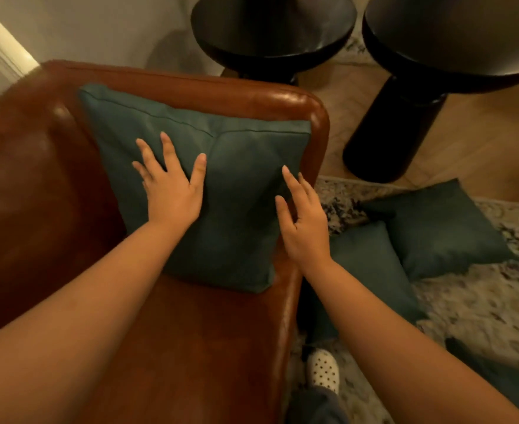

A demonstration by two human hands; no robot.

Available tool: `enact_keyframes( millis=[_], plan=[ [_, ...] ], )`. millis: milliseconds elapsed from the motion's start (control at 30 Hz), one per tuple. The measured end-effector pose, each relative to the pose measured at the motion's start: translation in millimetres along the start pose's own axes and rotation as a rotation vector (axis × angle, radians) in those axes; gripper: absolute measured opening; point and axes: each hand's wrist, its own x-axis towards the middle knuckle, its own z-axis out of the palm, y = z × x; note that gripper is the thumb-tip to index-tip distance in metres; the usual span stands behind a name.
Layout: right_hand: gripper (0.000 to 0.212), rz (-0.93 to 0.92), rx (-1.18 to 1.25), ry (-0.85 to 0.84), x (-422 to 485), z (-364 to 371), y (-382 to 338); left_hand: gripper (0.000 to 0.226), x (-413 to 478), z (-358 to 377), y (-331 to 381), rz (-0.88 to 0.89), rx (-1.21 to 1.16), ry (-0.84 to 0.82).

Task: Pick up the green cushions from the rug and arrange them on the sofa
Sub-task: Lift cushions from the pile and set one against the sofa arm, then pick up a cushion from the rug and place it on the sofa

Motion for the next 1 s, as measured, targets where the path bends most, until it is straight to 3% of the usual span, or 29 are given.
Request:
enact_keyframes(
  millis=[200,300,367,433,533,700,800,1000],
  plan=[
    [0.035,-0.043,-0.003,-0.009,-29.7,-32.0,42.6,0.076,-56.0,27.1,-2.7,0.116,-0.087,0.103],
    [0.032,0.036,-0.058,-0.060,-45.1,-52.3,77.3,0.061,-101.7,55.5,-1.0,0.405,-0.106,0.153],
    [0.029,0.110,-0.087,-0.078,-48.1,-68.7,100.6,0.050,-124.6,82.8,5.2,0.608,-0.078,0.027],
    [0.024,0.155,-0.128,-0.062,-46.2,-84.9,124.1,0.037,-137.5,110.5,20.1,0.654,-0.103,-0.235],
    [0.018,0.222,-0.184,-0.064,-40.7,-107.7,161.6,0.022,-145.9,152.6,47.3,0.492,-0.121,-0.546],
    [0.012,0.385,-0.299,-0.144,-37.3,-145.8,233.4,0.018,-145.1,233.2,81.9,0.131,-0.185,-0.784],
    [0.012,0.500,-0.370,-0.214,-37.4,-166.3,283.9,0.020,-149.2,290.6,88.7,-0.181,-0.236,-0.936],
    [0.024,0.793,-0.446,-0.396,-48.5,-191.3,399.3,0.040,-163.8,389.1,65.0,-0.777,-0.329,-0.981]
  ],
)
